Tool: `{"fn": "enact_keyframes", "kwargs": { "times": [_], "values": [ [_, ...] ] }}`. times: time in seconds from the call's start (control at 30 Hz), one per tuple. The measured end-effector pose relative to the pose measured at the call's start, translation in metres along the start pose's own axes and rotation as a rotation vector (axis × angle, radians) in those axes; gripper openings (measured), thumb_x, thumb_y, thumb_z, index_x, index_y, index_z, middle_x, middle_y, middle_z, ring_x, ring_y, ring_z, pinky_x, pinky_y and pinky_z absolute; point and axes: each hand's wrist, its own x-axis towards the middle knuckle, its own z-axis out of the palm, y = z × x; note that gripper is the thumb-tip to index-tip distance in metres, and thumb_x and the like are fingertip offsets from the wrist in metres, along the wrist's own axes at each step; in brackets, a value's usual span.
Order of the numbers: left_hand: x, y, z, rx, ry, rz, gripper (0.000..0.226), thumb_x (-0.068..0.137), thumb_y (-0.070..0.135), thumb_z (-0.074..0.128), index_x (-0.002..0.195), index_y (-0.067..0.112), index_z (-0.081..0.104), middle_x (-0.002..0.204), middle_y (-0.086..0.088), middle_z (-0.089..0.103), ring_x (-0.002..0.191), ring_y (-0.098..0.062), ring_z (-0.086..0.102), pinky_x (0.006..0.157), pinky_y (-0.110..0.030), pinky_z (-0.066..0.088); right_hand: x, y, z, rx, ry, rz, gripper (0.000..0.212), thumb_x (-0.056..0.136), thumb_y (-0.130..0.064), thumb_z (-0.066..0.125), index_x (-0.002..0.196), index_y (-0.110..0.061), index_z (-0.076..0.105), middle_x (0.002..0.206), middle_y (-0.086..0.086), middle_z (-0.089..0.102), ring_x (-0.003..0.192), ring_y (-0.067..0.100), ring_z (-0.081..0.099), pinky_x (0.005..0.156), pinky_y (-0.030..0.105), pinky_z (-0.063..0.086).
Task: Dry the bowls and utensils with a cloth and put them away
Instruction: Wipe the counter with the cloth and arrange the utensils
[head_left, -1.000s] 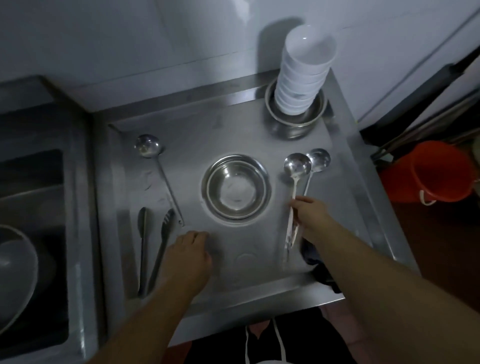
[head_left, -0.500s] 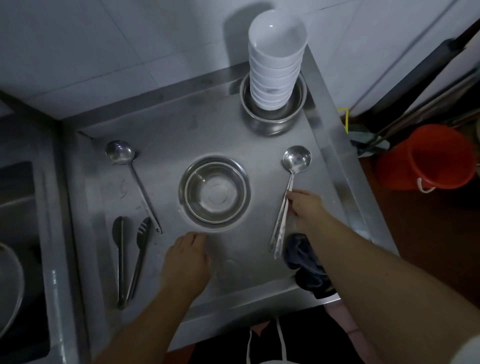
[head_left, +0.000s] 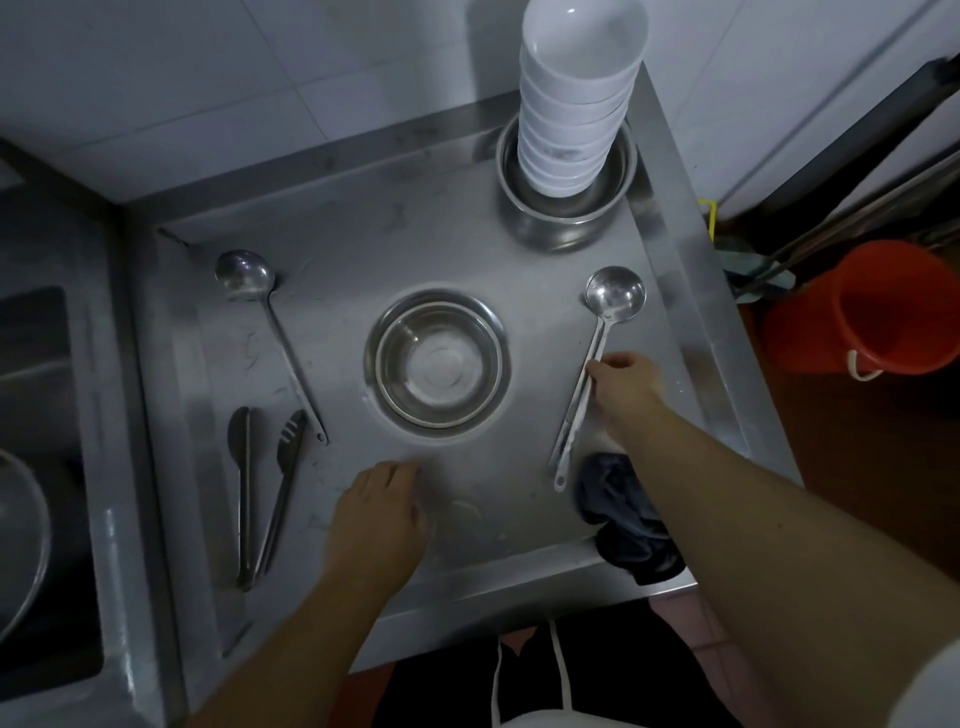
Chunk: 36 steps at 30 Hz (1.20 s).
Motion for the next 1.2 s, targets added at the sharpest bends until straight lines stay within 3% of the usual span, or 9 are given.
{"fn": "enact_keyframes", "kwargs": {
  "times": [0.2,0.33,0.53,0.7,0.93,1.07,1.2],
  "values": [
    [-0.008,-0.022,0.003,-0.006,0.045,0.0,0.042,0.087,0.016,0.071,0.129,0.013,0.068,0.121,-0.008,0.07,0.109,-0.033,0.066,0.092,-0.048,0.056,-0.002,-0.002,0.0,-0.132,0.024,-0.053,0.006,0.091,-0.027,0.076,0.092,-0.024,0.071,0.098,0.006,0.077,0.095,0.029,0.073,0.092,0.046,0.061],
    [-0.013,-0.037,-0.001,-0.029,0.069,-0.001,0.042,0.09,0.016,0.068,0.132,0.013,0.067,0.125,-0.009,0.069,0.113,-0.032,0.064,0.098,-0.048,0.053,-0.008,-0.006,0.0,-0.239,0.031,-0.087,0.016,0.092,-0.033,0.075,0.105,-0.024,0.073,0.107,0.006,0.076,0.102,0.03,0.071,0.094,0.042,0.06],
    [-0.021,-0.065,-0.016,-0.04,0.097,0.002,0.046,0.097,0.021,0.059,0.142,0.017,0.06,0.138,-0.005,0.063,0.126,-0.027,0.058,0.108,-0.042,0.047,-0.042,-0.017,0.02,-0.369,0.096,-0.222,0.024,0.093,-0.025,0.069,0.114,-0.014,0.065,0.113,0.013,0.071,0.103,0.035,0.069,0.082,0.034,0.051],
    [-0.027,-0.102,-0.031,-0.054,0.153,-0.028,0.046,0.101,0.025,0.053,0.147,0.022,0.054,0.145,-0.001,0.058,0.132,-0.023,0.053,0.112,-0.039,0.043,-0.104,-0.028,0.085,-0.49,-0.073,-0.425,0.024,0.096,-0.026,0.067,0.114,-0.01,0.07,0.114,0.017,0.074,0.109,0.037,0.068,0.092,0.038,0.052],
    [-0.036,-0.159,-0.04,-0.12,0.207,-0.149,0.042,0.097,0.02,0.059,0.139,0.018,0.062,0.136,-0.005,0.063,0.125,-0.027,0.056,0.106,-0.041,0.046,-0.174,-0.056,0.212,-0.633,-0.373,-0.643,0.023,0.102,-0.026,0.06,0.109,-0.01,0.074,0.11,0.014,0.076,0.108,0.035,0.068,0.087,0.031,0.046],
    [-0.036,-0.187,-0.039,-0.139,0.231,-0.201,0.042,0.097,0.021,0.058,0.139,0.018,0.061,0.133,-0.005,0.063,0.122,-0.026,0.056,0.104,-0.04,0.045,-0.189,-0.081,0.269,-0.682,-0.402,-0.696,0.026,0.103,-0.028,0.059,0.116,-0.01,0.072,0.124,0.014,0.073,0.12,0.036,0.064,0.1,0.034,0.046],
    [-0.03,-0.204,-0.039,-0.138,0.235,-0.223,0.046,0.097,0.027,0.055,0.142,0.02,0.058,0.134,-0.005,0.063,0.122,-0.027,0.057,0.101,-0.042,0.048,-0.186,-0.1,0.307,-0.719,-0.396,-0.683,0.029,0.103,-0.026,0.057,0.114,-0.003,0.071,0.12,0.016,0.072,0.117,0.036,0.064,0.088,0.028,0.042]
  ]
}}
